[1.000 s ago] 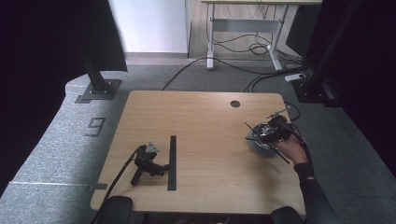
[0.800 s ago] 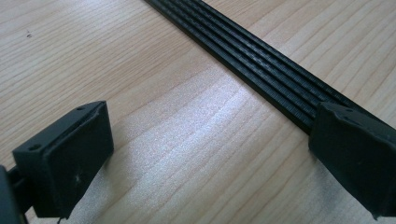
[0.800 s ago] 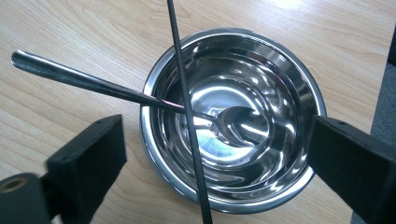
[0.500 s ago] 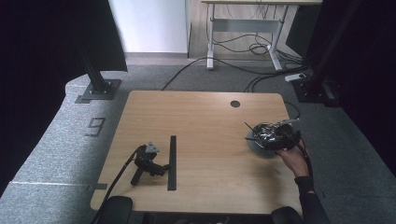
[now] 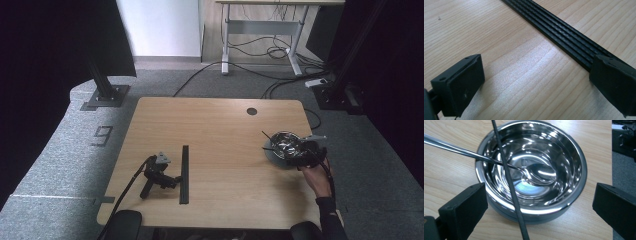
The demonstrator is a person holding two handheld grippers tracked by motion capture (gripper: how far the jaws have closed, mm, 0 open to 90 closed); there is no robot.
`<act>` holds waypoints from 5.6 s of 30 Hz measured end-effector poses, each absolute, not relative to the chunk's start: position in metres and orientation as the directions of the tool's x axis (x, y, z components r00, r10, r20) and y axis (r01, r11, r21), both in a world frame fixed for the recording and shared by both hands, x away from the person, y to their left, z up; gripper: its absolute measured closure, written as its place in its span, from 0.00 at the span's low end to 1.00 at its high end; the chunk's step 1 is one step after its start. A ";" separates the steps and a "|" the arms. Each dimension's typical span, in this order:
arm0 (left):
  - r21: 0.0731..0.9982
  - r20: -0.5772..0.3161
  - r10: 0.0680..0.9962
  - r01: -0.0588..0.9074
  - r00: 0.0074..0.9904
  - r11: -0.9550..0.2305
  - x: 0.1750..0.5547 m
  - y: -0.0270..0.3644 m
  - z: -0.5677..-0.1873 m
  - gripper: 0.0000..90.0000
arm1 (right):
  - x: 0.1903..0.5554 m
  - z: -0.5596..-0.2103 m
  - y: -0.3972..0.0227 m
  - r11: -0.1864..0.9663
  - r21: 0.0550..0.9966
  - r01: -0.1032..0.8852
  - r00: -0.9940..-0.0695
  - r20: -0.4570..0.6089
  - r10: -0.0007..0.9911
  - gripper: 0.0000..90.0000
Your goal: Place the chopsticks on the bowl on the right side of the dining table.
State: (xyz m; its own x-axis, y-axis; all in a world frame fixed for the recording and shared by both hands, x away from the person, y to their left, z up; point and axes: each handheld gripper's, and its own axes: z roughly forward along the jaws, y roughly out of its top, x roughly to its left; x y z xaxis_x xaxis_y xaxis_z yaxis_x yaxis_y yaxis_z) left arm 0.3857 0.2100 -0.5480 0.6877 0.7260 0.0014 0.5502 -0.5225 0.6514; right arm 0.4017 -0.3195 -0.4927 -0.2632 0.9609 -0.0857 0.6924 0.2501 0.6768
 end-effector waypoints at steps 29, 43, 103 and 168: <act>0.651 0.002 0.726 0.550 0.688 -0.523 0.386 0.210 -0.548 0.00 | 0.412 -0.500 -0.362 0.157 0.666 0.729 -0.135 -0.086 0.987 0.02; 0.651 0.002 0.726 0.550 0.688 -0.523 0.386 0.210 -0.548 0.00 | 0.427 -0.496 -0.381 0.141 0.664 0.734 -0.089 -0.112 0.990 0.04; 0.651 0.002 0.726 0.550 0.688 -0.523 0.386 0.210 -0.548 0.00 | 0.477 -0.483 -0.309 0.251 0.659 0.709 -0.232 -0.119 0.965 0.00; 0.651 0.002 0.726 0.550 0.688 -0.523 0.386 0.210 -0.548 0.00 | 0.390 -0.494 -0.348 0.245 0.700 0.671 -0.247 -0.100 0.964 0.04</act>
State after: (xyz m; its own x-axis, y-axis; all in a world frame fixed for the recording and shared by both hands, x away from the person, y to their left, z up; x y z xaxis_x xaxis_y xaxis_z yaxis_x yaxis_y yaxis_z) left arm 0.3858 0.2101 -0.5479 0.6879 0.7258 0.0021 0.5501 -0.5232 0.6509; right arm 0.3903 -0.3476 -0.4937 -0.2467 0.9639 -0.1005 0.6711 0.2447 0.6998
